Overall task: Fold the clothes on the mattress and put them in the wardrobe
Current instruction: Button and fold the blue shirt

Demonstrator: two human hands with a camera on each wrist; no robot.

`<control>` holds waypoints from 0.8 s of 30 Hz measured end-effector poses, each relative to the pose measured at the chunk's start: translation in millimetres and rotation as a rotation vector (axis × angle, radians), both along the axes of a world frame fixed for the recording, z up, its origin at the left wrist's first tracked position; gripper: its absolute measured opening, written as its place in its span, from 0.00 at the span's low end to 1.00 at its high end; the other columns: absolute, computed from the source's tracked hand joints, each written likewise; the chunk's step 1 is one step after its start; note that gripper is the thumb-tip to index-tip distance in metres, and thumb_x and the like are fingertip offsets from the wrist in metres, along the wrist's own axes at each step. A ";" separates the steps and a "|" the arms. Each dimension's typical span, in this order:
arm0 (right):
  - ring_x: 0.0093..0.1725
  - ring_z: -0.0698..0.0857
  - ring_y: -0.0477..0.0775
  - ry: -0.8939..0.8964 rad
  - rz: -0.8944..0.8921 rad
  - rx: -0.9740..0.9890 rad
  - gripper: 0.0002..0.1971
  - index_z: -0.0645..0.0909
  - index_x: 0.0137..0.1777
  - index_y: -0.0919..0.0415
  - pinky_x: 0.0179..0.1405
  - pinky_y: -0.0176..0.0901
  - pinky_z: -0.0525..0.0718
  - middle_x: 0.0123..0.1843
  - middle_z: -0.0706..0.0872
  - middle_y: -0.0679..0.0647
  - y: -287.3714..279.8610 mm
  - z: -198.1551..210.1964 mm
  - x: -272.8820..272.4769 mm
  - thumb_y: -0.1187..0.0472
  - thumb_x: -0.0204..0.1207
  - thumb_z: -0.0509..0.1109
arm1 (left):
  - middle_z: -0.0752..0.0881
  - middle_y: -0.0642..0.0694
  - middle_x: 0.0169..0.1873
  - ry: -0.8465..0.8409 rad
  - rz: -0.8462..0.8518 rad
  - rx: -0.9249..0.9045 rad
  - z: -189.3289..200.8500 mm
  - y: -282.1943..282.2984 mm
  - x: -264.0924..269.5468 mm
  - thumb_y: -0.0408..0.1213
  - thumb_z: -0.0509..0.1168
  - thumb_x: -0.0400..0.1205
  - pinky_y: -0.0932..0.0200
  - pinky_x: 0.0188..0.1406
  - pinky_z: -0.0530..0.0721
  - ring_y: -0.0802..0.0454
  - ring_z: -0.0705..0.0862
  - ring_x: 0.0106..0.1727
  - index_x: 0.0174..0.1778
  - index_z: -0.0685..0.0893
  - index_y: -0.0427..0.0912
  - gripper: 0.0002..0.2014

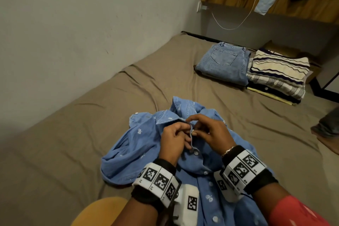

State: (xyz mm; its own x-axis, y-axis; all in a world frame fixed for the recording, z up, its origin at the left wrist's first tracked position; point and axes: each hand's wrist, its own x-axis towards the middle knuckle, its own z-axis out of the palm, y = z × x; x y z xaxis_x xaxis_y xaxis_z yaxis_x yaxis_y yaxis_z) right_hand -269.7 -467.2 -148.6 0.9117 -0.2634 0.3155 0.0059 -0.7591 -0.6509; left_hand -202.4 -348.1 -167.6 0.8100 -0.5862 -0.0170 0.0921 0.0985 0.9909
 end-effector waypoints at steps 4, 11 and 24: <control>0.41 0.79 0.41 -0.045 0.111 -0.220 0.12 0.86 0.53 0.56 0.44 0.36 0.76 0.39 0.87 0.45 -8.1 2.3 5.5 0.61 0.71 0.67 | 0.86 0.50 0.31 0.015 -0.028 -0.032 -0.9 1.8 4.2 0.19 0.59 0.80 0.71 0.24 0.76 0.64 0.81 0.28 0.39 0.83 0.41 0.14; 0.44 0.83 0.57 0.065 0.210 -0.639 0.30 0.85 0.52 0.59 0.40 0.42 0.81 0.49 0.82 0.58 -13.9 10.0 11.5 0.44 0.65 0.47 | 0.88 0.50 0.31 0.136 -0.171 0.023 0.5 6.9 11.2 0.19 0.61 0.79 0.69 0.28 0.81 0.60 0.85 0.31 0.42 0.85 0.38 0.12; 0.29 0.81 0.54 -0.276 0.202 -0.613 0.05 0.68 0.43 0.56 0.19 0.42 0.79 0.37 0.83 0.57 -17.4 -16.9 8.0 0.63 0.71 0.63 | 0.85 0.47 0.25 0.435 -0.192 -0.017 5.8 10.5 13.0 0.23 0.63 0.80 0.62 0.29 0.87 0.57 0.82 0.24 0.40 0.82 0.33 0.05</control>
